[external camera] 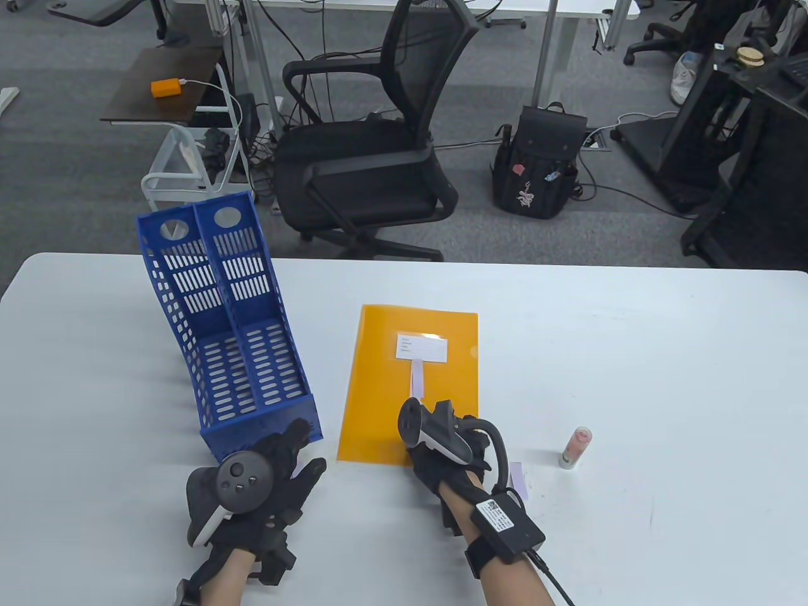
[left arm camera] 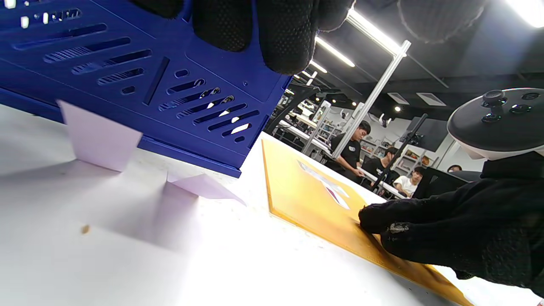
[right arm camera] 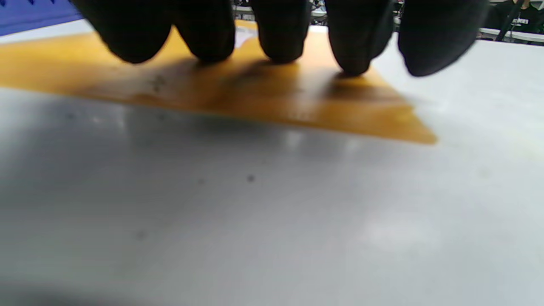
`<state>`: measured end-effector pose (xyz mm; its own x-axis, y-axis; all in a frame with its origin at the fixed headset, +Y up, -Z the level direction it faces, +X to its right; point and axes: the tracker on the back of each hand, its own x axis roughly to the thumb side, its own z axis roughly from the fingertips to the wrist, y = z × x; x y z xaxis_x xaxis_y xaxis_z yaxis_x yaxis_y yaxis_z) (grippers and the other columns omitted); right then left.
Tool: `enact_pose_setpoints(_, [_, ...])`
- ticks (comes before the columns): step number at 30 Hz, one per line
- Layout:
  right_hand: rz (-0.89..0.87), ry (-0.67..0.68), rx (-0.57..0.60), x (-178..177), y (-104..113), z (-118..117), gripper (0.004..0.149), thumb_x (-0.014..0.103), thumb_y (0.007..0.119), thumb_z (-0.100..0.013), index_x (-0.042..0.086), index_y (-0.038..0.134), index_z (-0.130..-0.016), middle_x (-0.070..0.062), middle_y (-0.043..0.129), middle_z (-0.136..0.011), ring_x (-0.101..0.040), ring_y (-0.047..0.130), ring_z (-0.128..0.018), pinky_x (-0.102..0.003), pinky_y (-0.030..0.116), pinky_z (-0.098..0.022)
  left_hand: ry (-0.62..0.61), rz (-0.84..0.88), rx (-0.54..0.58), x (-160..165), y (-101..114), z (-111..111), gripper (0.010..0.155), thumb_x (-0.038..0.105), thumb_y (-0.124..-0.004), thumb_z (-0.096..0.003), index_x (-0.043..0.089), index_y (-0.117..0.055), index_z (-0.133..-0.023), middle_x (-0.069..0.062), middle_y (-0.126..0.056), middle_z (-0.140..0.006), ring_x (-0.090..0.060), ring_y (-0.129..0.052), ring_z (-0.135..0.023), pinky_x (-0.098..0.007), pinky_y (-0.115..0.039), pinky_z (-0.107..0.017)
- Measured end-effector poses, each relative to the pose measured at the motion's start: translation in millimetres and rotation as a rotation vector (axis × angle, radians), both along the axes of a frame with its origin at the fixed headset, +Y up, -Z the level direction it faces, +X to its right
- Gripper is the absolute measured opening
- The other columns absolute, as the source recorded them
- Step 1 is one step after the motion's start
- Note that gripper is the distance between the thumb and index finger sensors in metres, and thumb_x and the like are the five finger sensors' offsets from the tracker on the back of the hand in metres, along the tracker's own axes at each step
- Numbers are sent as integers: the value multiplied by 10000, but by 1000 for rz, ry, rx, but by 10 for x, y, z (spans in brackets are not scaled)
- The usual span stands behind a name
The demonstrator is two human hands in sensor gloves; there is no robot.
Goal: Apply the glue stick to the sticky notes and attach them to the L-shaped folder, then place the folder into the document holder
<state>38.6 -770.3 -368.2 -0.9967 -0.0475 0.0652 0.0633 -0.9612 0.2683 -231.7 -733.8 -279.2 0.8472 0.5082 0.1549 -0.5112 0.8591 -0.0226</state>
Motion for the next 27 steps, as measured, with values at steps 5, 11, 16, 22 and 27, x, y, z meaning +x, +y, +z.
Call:
enact_pose_setpoints(5, [29,63,-5,-6,-9,136,660,536,701,-482,273,566,-1072,-211,543,-1110,-573,664,-874,-674,678,-554,1,-2,-1,1,-2,1,716,617,-664,-484,264,-480,-1078,9,-723,-1094,-320,-618,-1032,-617,-482,-749])
enact_pose_setpoints(11, [33,121,5,1,-13,373,673,544,707,-477,262,569,-1072,-217,556,-1103,-573,676,-866,-669,681,-554,-2,-6,1,11,-9,3,712,615,-662,-488,262,-480,-1078,7,-724,-1093,-319,-615,-1033,-615,-478,-751])
enact_pose_setpoints(16, [37,167,19,8,-14,572,701,552,717,-466,239,570,-1076,-238,573,-1091,-586,692,-848,-660,701,-542,-4,-7,6,17,-13,7,713,616,-662,-487,262,-481,-1079,9,-725,-1094,-317,-614,-1034,-615,-479,-751])
enact_pose_setpoints(22, [46,213,33,26,-18,786,708,555,714,-463,232,570,-1077,-252,576,-1087,-591,701,-838,-654,712,-535,-1,-3,11,20,-13,17,707,614,-663,-488,264,-485,-1077,9,-729,-1091,-319,-618,-1032,-616,-481,-749])
enact_pose_setpoints(27, [45,233,48,42,-26,903,711,558,713,-462,227,576,-1076,-257,584,-1081,-593,710,-829,-650,720,-529,0,-4,11,37,-12,31,708,613,-663,-488,263,-486,-1077,6,-730,-1090,-320,-617,-1031,-615,-482,-749])
